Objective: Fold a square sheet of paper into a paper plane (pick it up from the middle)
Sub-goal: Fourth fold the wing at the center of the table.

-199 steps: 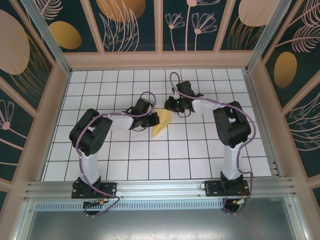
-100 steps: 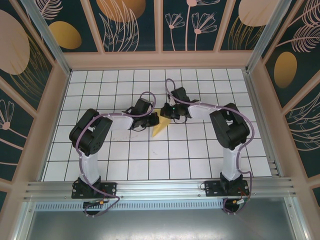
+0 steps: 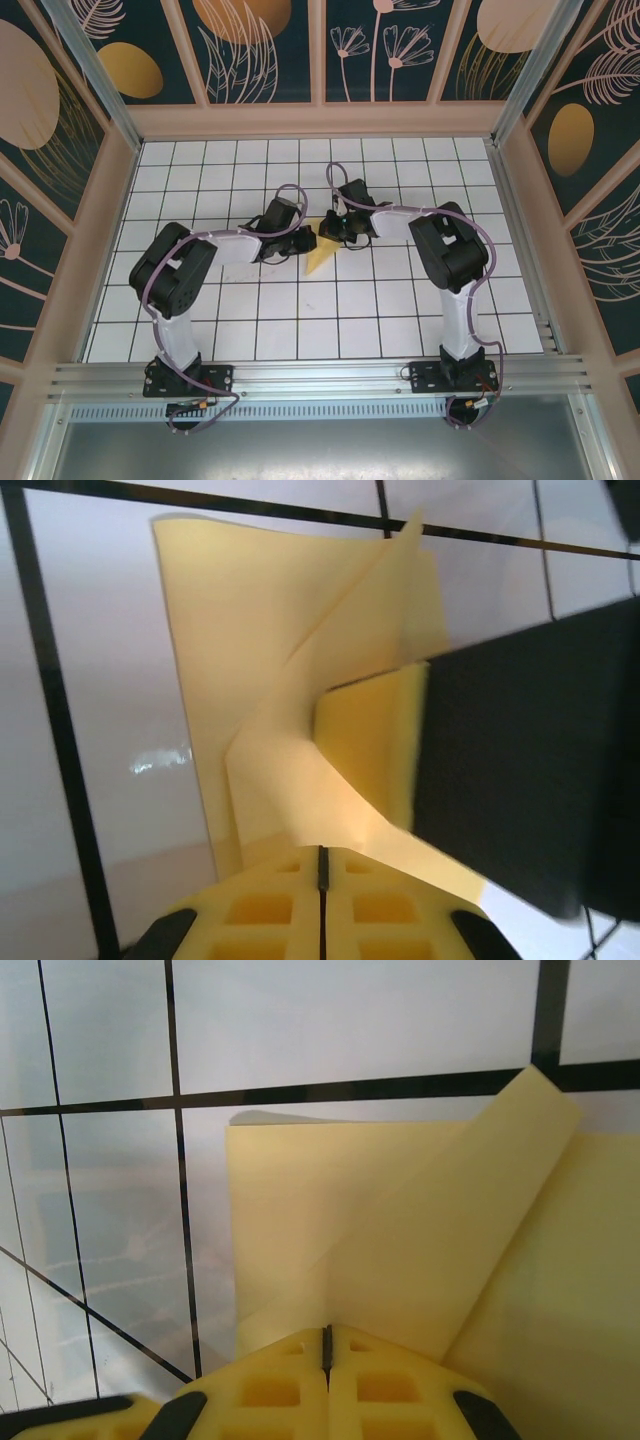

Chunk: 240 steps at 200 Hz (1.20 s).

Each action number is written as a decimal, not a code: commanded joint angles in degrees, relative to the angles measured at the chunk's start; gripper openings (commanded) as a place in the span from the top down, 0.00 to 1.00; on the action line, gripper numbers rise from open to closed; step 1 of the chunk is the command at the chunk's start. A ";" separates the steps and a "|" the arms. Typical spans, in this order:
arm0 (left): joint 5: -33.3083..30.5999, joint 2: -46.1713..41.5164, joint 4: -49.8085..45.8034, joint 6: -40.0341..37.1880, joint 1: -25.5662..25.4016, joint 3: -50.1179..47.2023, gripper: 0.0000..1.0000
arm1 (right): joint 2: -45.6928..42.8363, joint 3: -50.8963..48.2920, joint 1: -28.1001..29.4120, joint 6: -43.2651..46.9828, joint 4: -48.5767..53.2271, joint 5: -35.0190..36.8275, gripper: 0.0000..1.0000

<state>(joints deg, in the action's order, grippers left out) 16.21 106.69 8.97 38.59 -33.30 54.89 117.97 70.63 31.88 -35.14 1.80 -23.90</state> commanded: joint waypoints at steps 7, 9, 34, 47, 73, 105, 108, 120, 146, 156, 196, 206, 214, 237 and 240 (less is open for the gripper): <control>3.47 -5.38 3.26 2.21 0.31 -1.88 0.86 | 3.57 -0.98 0.11 -0.64 2.42 1.98 0.96; 3.90 -5.45 3.49 2.24 0.27 -1.91 0.86 | 3.62 -1.03 0.16 -0.64 2.48 2.01 0.95; 7.50 -4.33 5.98 3.41 0.26 -2.22 0.85 | 3.72 -1.29 0.11 -0.55 2.62 2.19 0.95; 8.59 -3.09 6.13 3.53 0.25 -1.93 0.85 | 3.95 -1.21 0.11 -0.60 2.84 2.38 0.96; 11.11 -0.98 6.34 3.45 0.17 -2.15 0.85 | 4.37 -0.97 0.13 -0.64 3.30 2.58 0.96; 12.78 0.65 6.23 3.07 0.10 -3.17 0.84 | 5.12 -0.35 0.13 -0.64 3.98 2.72 0.96; 12.79 0.67 6.15 3.01 0.08 -3.23 0.85 | 5.20 -0.32 0.19 -0.69 4.05 2.72 0.96; 12.43 1.12 5.76 2.75 0.12 -3.38 0.85 | 5.41 -0.17 0.16 -0.72 4.21 2.80 0.96; 10.24 2.03 3.75 1.78 -0.08 -3.36 0.85 | 5.77 0.12 0.19 -0.72 4.63 3.07 0.96; 9.07 2.15 3.11 1.60 -0.03 -3.69 0.86 | 5.90 0.20 0.15 -0.72 4.70 3.16 0.96; 6.73 1.52 1.60 0.78 -0.16 -5.90 0.87 | 6.18 0.35 0.11 -0.64 5.40 3.81 0.96; 6.90 1.13 1.71 0.94 -0.18 -6.66 0.88 | 6.29 0.45 0.11 -0.64 5.58 4.02 0.96; 7.03 0.86 2.01 1.10 -0.23 -7.33 0.88 | 6.31 0.52 0.11 -0.55 5.67 4.03 0.96; 8.49 -0.10 3.86 2.30 -0.44 -9.48 0.88 | 6.48 0.56 0.06 -0.55 5.76 4.10 0.96; 8.63 -0.24 4.07 2.49 -0.39 -9.72 0.88 | 6.48 0.52 0.03 -0.53 5.78 4.08 0.96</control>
<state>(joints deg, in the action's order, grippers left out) 24.18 107.53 16.10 40.58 -33.34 48.75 119.31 72.03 31.70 -35.14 1.91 -24.53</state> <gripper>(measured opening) 0.123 0.070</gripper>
